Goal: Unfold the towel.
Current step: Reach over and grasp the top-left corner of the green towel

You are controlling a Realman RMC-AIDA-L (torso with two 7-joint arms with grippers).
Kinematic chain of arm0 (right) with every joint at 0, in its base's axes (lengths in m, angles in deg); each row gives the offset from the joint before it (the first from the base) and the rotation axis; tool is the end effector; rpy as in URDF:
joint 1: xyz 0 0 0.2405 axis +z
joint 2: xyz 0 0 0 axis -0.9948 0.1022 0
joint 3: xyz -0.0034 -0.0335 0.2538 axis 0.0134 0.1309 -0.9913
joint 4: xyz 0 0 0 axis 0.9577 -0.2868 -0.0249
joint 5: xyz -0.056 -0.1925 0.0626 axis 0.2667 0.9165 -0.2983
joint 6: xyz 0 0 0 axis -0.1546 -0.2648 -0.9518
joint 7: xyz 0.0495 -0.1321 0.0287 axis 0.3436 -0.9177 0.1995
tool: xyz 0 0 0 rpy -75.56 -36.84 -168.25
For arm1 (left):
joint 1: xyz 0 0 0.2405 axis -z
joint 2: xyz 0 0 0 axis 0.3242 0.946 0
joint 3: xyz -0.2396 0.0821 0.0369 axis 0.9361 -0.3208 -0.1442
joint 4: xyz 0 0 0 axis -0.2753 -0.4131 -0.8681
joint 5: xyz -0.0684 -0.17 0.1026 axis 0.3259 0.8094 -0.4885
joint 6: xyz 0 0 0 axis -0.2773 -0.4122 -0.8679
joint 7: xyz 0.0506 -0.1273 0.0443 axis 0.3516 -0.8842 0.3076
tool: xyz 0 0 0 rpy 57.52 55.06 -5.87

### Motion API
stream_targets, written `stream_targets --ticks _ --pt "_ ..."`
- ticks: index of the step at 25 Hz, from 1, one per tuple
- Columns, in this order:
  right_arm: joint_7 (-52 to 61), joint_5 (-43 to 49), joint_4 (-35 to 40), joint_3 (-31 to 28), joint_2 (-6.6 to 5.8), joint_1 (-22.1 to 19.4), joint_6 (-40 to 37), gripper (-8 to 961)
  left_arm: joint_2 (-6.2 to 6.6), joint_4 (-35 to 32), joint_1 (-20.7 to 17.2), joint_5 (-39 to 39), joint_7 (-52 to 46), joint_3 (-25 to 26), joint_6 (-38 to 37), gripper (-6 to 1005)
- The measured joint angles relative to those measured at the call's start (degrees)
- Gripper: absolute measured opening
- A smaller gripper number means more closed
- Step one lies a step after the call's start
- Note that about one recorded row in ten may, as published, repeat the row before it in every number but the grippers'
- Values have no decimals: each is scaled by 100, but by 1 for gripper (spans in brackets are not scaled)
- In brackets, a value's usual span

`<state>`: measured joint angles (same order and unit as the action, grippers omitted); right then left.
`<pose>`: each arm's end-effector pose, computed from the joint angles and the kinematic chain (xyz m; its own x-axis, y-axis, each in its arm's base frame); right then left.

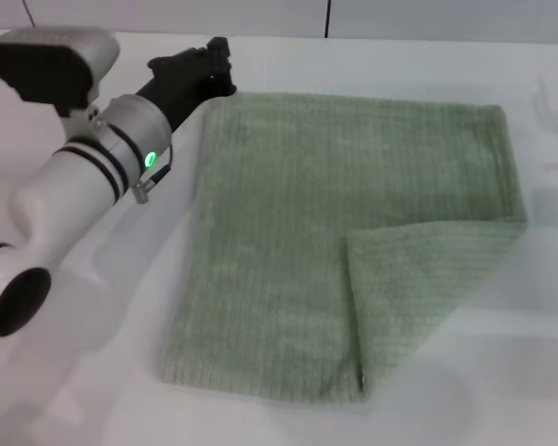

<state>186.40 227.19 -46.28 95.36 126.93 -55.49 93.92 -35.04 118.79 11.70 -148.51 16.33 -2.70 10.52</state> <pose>0.2965 0.3853 0.0183 0.8699 0.1293 -0.4760 -0.4866 0.0667 -0.8711 -0.2246 0.3989 -0.0650 0.5814 0.2243 0.7820 0.7930 -0.3711 -0.4831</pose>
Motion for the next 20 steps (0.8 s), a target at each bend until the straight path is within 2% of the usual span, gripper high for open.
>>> stream_targets --ticks 1,3,4,8,9,10,11,13,15,18,20 --pt "0 6 -4 0 -3 11 -50 721 0 0 0 0 0 0 0 92" --pt "0 26 -17 0 -5 33 -141 721 110 857 -156 -302 -14 180 1018 70" --pt "0 32 -21 0 -6 41 -163 721 123 1056 -185 -419 -12 262 1321 59" --pt "0 46 -13 7 -8 50 -179 722 123 1056 -185 -419 -12 262 1321 14" --pt "0 47 -9 16 -9 48 -180 722 105 1530 -223 -690 -7 617 2376 3" --pt "0 48 -6 31 -10 46 -182 722 105 1530 -223 -690 -7 617 2376 3" --pt "0 48 -6 48 -10 42 -184 722 92 1635 -156 -731 -3 742 2908 3" --pt "0 48 -2 90 -10 38 -186 722 92 1635 -156 -731 -3 742 2908 3" --pt "0 48 0 121 -7 34 -188 722 64 1659 108 -734 38 825 3804 3" --pt "0 48 5 169 -5 32 -192 722 46 1695 202 -720 162 850 4114 4" --pt "0 48 6 212 0 28 -193 722 -63 1676 349 -703 548 1058 4572 4"
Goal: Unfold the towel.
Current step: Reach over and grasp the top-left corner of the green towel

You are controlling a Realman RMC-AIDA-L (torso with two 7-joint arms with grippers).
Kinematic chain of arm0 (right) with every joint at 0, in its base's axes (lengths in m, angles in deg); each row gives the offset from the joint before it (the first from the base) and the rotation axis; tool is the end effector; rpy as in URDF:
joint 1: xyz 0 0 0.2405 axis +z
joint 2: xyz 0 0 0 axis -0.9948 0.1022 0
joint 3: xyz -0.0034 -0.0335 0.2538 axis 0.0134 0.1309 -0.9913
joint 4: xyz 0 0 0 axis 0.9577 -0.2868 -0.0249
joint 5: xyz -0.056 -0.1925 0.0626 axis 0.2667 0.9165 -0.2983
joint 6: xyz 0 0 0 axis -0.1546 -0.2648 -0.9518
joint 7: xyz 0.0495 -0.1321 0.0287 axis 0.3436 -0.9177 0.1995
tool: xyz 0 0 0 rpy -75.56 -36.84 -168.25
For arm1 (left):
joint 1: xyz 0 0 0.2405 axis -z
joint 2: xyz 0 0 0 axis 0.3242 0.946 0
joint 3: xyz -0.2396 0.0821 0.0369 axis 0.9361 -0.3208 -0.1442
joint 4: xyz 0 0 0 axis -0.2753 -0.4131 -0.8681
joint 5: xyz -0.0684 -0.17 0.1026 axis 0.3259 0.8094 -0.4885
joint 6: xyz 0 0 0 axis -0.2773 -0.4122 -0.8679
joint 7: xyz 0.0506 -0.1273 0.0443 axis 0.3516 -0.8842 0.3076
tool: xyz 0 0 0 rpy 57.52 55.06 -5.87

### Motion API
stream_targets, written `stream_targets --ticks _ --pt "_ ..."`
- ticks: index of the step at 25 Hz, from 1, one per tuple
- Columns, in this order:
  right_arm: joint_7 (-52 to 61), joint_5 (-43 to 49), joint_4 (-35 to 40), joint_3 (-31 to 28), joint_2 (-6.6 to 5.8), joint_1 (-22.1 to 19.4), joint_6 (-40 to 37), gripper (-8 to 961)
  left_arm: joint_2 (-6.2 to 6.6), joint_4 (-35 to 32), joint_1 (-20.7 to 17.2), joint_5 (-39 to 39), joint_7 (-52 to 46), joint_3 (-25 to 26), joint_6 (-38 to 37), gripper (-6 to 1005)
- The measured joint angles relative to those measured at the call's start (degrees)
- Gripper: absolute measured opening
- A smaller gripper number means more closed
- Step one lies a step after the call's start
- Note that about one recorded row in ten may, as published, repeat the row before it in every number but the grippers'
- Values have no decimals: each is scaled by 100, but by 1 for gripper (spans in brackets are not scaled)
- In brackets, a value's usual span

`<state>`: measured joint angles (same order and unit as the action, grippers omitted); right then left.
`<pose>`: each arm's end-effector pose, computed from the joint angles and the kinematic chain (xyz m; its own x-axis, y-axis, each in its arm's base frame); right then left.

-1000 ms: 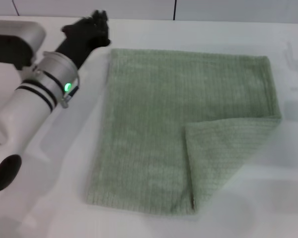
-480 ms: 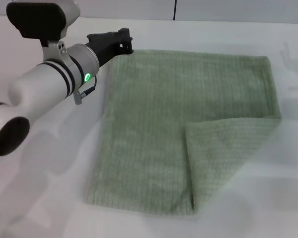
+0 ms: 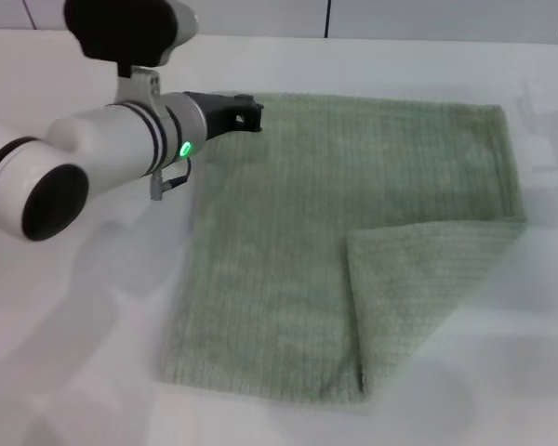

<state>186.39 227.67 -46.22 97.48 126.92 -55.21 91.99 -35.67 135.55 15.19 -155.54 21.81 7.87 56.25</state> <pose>0.2935 0.3864 0.0079 0.8790 0.1071 -0.4646 -0.4687 0.0146 -0.8833 -0.1945 0.4131 -0.0813 0.6695 0.5532 0.4957 0.7283 -0.3575 -0.5846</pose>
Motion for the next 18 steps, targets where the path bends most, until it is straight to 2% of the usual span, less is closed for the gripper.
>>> stream_targets --ticks 3,9,18 --pt "0 0 7 93 8 -4 3 722 -82 -9 59 53 434 187 291 4" --pt "0 0 10 200 15 -18 25 721 -77 -68 132 362 742 238 440 4" --pt "0 -1 10 335 24 -28 27 721 -112 -629 422 430 912 367 483 3"
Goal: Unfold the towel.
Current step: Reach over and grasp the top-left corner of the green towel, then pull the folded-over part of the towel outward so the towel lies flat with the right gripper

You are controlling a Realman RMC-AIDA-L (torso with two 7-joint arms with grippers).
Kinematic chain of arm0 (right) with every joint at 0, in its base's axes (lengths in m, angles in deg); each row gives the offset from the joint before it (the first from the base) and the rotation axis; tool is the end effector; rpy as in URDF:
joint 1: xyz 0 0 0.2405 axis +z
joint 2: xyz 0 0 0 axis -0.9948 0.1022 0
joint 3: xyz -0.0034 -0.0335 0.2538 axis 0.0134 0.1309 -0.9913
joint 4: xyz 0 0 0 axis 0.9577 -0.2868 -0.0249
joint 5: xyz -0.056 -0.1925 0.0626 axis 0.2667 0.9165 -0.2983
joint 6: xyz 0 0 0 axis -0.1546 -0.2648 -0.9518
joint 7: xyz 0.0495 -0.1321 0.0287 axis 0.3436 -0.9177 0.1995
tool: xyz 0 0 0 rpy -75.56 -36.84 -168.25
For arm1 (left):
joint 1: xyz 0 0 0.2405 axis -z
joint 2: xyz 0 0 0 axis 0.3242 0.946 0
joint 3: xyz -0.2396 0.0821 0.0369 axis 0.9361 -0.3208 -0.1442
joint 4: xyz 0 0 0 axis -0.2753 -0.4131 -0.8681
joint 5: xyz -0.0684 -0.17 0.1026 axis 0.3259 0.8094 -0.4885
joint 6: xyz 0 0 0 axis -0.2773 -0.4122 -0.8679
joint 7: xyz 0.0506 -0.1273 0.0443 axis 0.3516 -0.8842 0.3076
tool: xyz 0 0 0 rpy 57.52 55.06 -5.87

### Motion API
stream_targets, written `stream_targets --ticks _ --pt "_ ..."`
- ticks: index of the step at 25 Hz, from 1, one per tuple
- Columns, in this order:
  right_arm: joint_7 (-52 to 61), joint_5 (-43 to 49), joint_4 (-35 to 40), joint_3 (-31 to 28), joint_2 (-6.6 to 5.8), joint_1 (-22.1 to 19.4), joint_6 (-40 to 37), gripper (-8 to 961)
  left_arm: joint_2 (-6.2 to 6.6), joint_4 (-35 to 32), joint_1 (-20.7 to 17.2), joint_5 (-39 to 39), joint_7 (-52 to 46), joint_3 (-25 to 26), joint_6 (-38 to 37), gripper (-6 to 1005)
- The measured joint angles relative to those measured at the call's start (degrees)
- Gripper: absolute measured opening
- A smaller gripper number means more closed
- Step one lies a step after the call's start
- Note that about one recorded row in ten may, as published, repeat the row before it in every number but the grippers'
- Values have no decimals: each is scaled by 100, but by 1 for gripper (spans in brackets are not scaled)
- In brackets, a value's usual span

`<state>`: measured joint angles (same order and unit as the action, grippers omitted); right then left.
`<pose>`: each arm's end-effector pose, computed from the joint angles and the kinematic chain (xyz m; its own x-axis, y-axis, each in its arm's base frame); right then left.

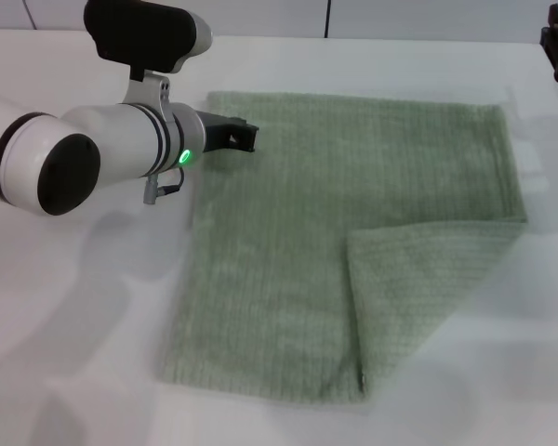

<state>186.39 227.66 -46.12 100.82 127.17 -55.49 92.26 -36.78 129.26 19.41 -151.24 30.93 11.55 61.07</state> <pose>0.2883 0.3824 -0.0035 0.8848 0.1126 -0.4522 -0.4511 -0.0364 -0.8917 -0.2057 0.4198 -0.0872 0.6902 0.6100 0.3893 0.6829 -0.3712 -0.6292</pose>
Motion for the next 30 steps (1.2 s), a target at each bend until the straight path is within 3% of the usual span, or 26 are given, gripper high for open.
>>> stream_targets --ticks 12,30 --pt "0 0 26 140 11 10 -28 722 -19 -751 385 53 -50 -33 -304 4" --pt "0 1 71 139 4 60 -36 721 -24 -1172 660 229 -12 -101 -391 4"
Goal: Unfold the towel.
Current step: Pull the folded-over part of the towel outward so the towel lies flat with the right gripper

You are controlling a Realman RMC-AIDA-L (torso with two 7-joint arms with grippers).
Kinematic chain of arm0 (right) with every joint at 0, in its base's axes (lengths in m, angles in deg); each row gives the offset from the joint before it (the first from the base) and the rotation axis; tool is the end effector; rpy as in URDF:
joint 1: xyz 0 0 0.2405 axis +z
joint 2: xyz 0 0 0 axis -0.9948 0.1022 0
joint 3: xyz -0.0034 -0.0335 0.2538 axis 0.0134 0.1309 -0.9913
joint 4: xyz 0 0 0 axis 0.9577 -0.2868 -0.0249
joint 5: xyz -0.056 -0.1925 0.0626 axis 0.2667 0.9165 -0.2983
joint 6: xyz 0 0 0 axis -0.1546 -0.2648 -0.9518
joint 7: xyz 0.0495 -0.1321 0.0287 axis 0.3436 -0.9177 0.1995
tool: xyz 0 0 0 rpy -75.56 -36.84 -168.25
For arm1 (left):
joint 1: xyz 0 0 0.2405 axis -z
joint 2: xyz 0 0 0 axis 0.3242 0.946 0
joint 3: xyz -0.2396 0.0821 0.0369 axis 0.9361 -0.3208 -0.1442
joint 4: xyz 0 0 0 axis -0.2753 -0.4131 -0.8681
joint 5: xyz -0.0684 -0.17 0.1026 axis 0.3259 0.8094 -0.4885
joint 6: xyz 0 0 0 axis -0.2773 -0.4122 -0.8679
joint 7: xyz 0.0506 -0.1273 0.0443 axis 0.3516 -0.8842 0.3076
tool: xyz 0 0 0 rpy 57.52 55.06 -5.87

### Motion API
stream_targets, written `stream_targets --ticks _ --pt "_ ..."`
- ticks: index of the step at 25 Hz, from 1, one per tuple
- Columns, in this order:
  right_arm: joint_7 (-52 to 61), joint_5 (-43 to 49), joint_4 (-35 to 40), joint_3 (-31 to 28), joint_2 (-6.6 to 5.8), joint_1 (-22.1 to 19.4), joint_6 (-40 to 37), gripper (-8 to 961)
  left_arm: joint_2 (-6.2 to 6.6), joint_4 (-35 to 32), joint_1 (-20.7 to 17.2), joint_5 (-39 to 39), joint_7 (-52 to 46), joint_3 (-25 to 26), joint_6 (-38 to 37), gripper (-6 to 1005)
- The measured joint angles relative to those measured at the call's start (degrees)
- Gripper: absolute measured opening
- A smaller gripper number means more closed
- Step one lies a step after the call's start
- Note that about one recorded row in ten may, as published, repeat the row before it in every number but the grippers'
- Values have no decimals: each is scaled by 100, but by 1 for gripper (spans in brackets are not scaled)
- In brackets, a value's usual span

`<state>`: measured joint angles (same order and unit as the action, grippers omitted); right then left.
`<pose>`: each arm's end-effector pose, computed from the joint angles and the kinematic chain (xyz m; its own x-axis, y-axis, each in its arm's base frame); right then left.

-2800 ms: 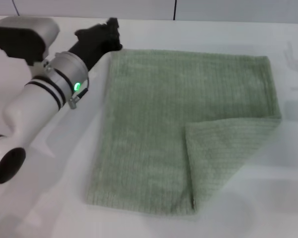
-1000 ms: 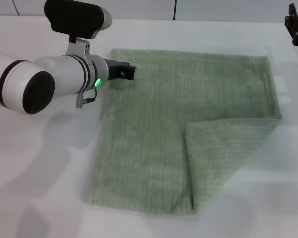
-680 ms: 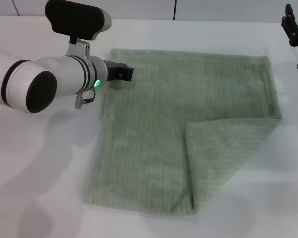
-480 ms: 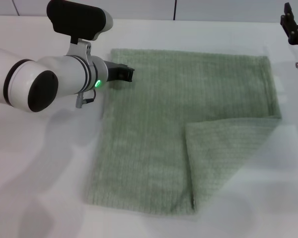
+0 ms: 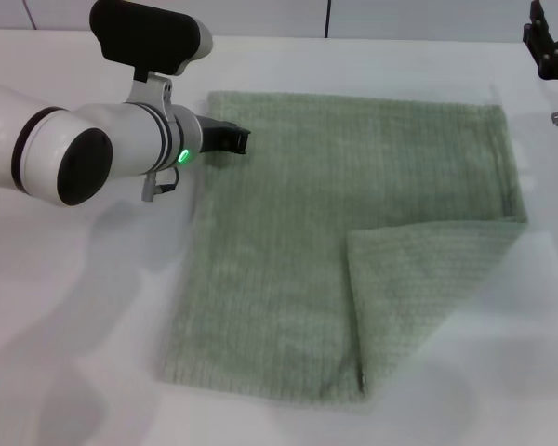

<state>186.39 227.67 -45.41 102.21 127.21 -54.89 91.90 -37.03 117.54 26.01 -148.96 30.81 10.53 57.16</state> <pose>0.2791 0.3854 -0.0085 0.8829 0.1281 -0.4517 -0.4467 -0.0673 -0.8922 -0.2170 0.4328 -0.0932 0.6946 0.6267 0.3533 0.6579 -0.3545 -0.6645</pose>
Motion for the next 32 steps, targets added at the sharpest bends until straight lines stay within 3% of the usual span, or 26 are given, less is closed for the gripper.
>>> stream_targets --ticks 11,16,26,32 --pt "0 -8 79 68 -2 11 -74 722 0 -2 -11 4 5 -4 -33 3" --pt "29 -27 494 53 -3 -16 -613 721 0 -6 -25 4 6 -4 -43 3" --pt "47 -36 2273 -41 -37 -379 -2560 721 1 -11 -54 3 9 -22 -50 4" --pt "-7 -16 3445 -444 -59 -684 -4105 721 9 -36 -54 3 9 -22 -49 4"
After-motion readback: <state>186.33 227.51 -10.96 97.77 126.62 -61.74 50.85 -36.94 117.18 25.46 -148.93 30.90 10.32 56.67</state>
